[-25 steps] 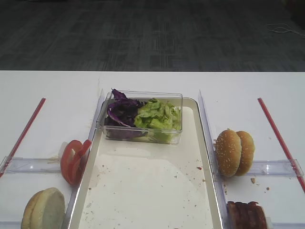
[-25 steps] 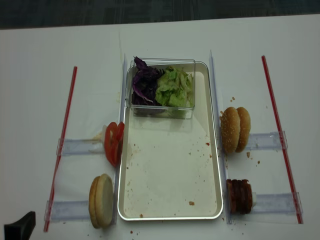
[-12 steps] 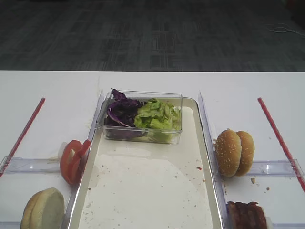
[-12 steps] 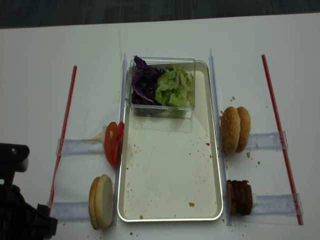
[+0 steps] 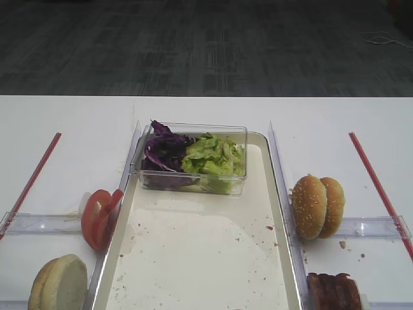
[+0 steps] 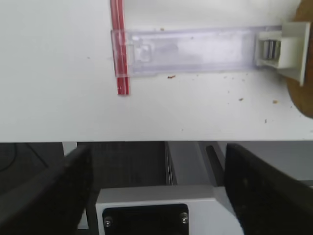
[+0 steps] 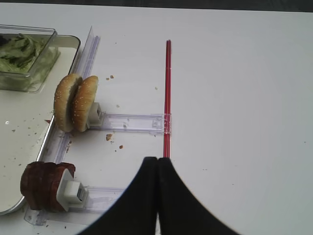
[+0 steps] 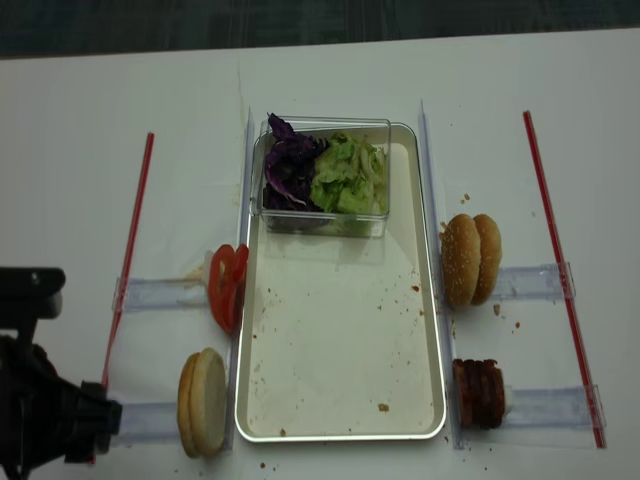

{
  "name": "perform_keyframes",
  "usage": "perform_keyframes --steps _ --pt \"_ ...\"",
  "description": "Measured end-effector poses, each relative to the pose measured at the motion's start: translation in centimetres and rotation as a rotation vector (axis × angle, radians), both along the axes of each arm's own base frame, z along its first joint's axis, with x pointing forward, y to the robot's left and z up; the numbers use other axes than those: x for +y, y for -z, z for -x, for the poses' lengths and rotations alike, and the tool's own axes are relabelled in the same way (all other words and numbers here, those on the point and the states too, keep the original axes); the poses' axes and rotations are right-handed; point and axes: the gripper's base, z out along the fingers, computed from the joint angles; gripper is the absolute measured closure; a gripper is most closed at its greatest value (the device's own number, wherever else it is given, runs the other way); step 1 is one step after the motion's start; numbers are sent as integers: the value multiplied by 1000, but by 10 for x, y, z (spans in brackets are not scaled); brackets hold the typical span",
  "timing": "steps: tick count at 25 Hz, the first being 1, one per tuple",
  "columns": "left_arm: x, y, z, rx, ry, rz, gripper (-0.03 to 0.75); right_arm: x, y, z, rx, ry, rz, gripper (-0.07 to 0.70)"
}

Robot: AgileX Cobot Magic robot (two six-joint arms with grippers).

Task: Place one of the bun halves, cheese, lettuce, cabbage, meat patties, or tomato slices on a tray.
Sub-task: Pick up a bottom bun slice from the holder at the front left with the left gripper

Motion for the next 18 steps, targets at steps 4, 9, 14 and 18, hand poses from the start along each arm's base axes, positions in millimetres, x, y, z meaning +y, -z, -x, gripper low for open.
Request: perform_keyframes --steps 4,9,14,18 --pt "-1 -12 -26 -7 -9 -2 171 0 0 0 0 0 0 316" --pt "-3 -17 -53 6 -19 -2 171 0 0 0 0 0 0 316" --pt "-5 -17 -57 3 -36 14 171 0 0 0 0 0 0 316" --pt "-11 -17 -56 4 -37 59 171 0 0 0 0 0 0 316"
